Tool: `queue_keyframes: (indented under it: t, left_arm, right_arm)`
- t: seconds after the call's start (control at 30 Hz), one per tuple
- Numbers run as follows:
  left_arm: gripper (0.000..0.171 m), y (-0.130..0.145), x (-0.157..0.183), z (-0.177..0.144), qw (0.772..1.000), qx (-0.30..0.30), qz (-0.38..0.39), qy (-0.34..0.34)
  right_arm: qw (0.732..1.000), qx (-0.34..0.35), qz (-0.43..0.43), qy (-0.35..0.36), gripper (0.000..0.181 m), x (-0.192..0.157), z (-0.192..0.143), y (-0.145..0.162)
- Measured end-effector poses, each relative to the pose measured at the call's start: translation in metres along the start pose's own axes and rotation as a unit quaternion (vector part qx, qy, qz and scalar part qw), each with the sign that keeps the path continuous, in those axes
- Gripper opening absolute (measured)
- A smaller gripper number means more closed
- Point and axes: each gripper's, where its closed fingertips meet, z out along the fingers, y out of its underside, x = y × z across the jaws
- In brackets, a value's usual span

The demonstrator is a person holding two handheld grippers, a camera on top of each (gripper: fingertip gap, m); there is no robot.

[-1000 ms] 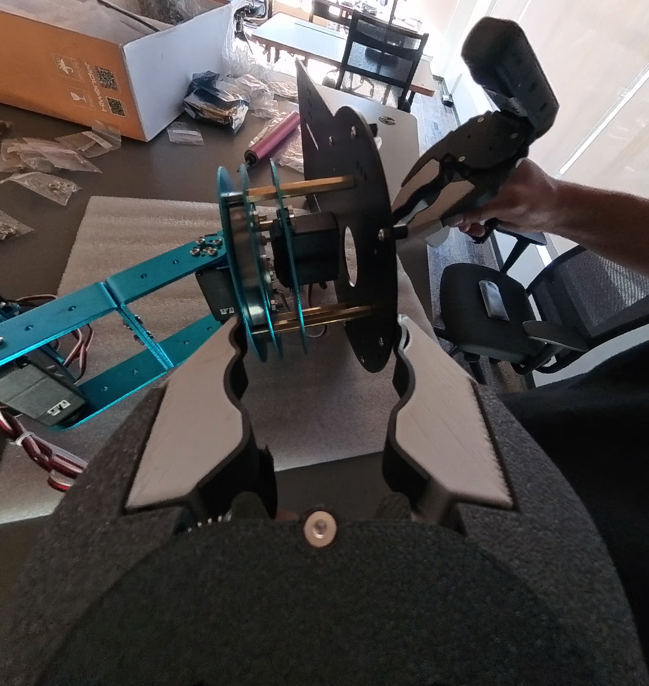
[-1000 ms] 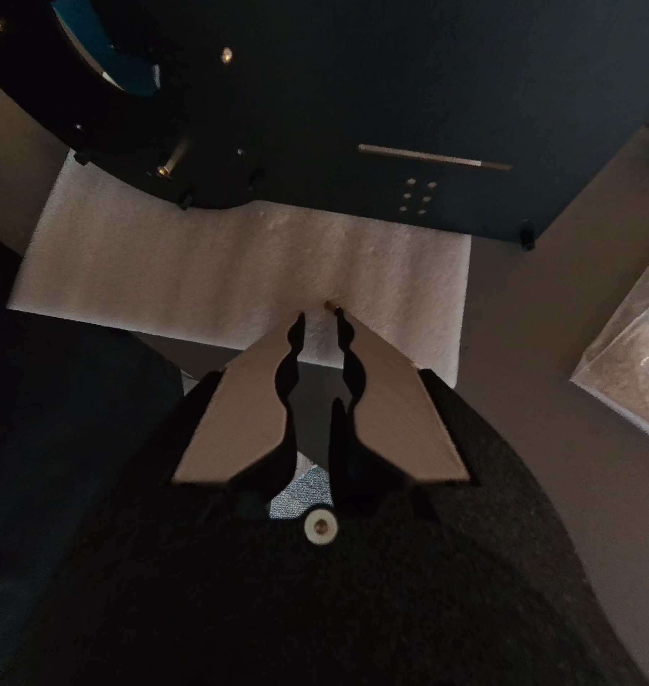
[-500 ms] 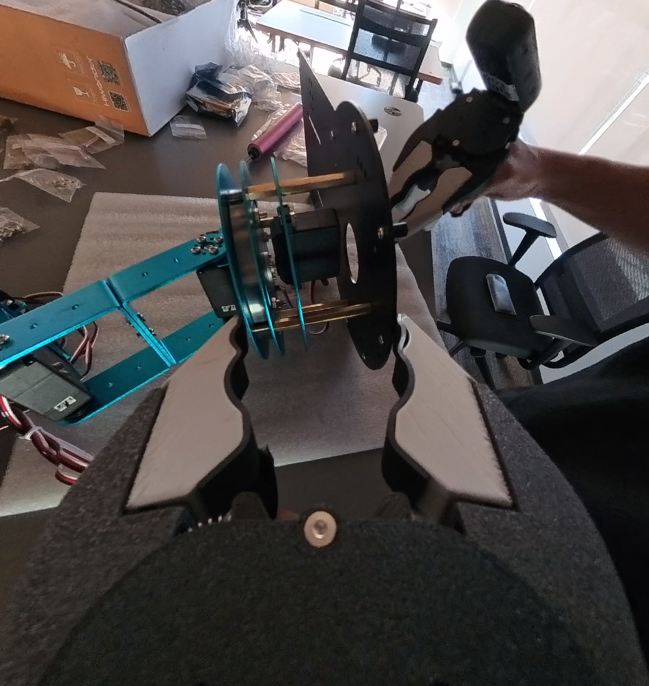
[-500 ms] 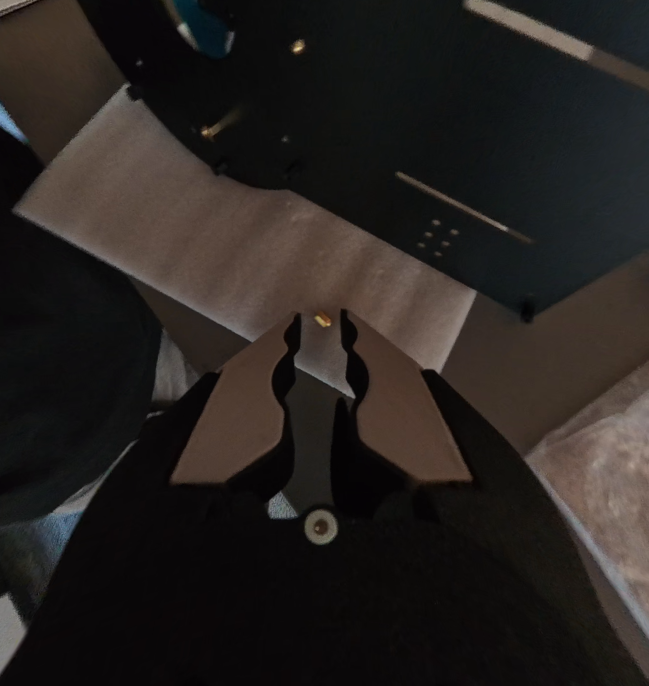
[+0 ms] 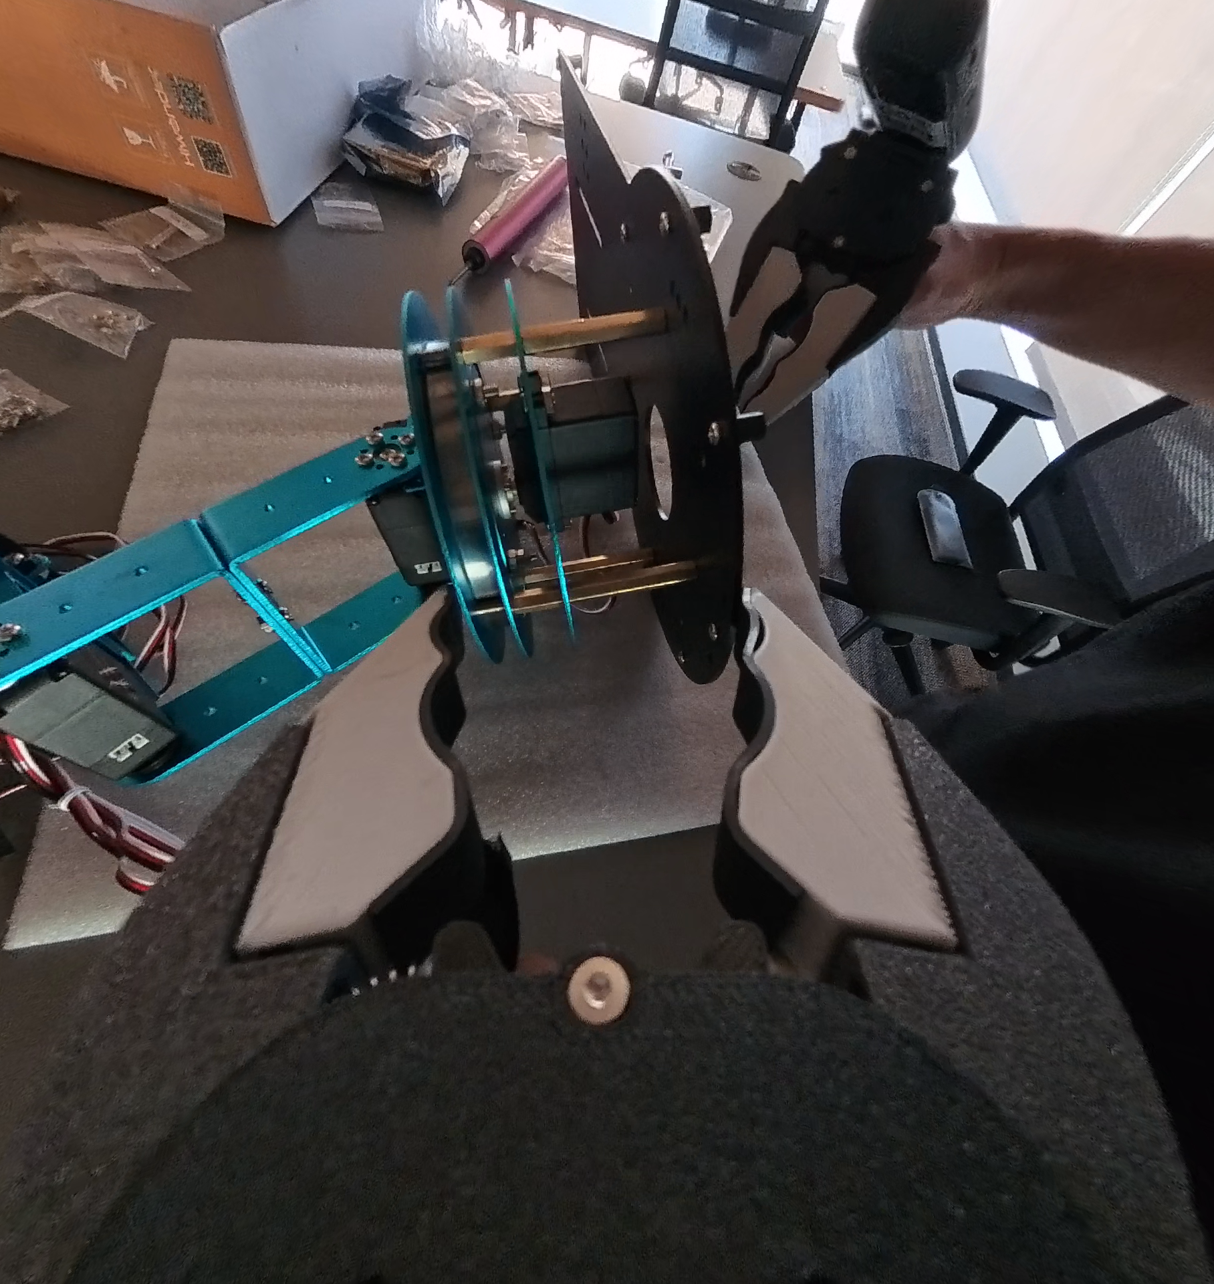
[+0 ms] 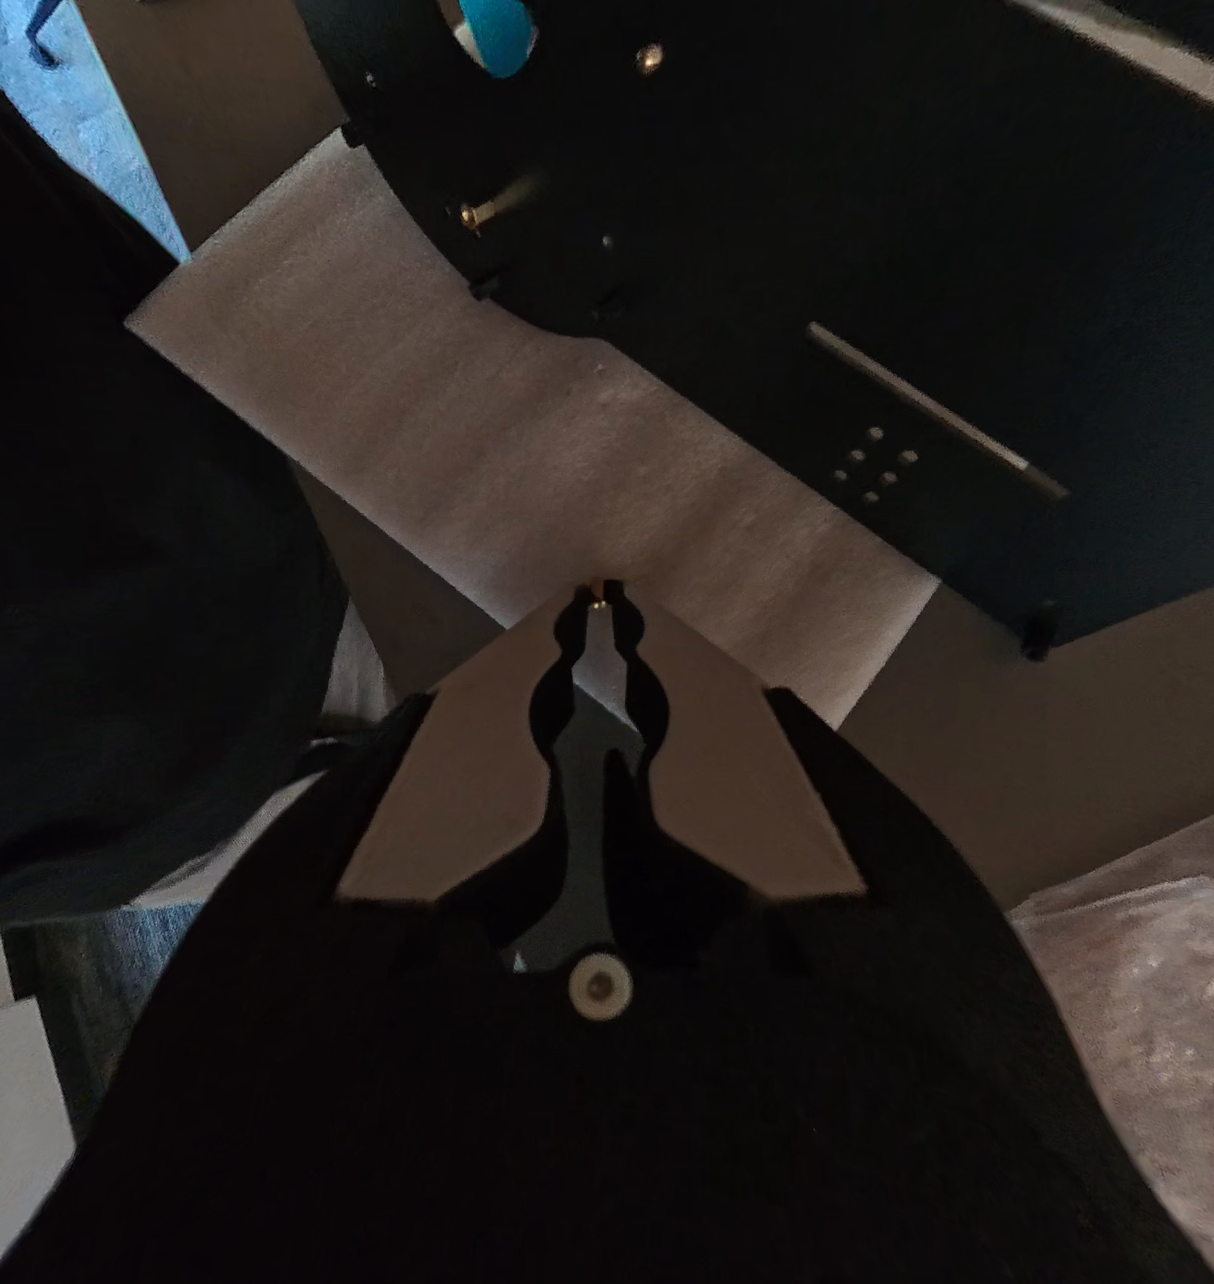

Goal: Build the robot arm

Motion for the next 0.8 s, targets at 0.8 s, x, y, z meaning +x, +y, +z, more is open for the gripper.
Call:
queue_keyframes:
  t: [0.8]
  left_arm:
    - [0.078,-0.001,-0.001,0.0,0.999,0.05,-0.006,0.007]
  right_arm:
    - [0.937,0.043,0.257,0.232,0.005,-0.066,0.058,-0.148]
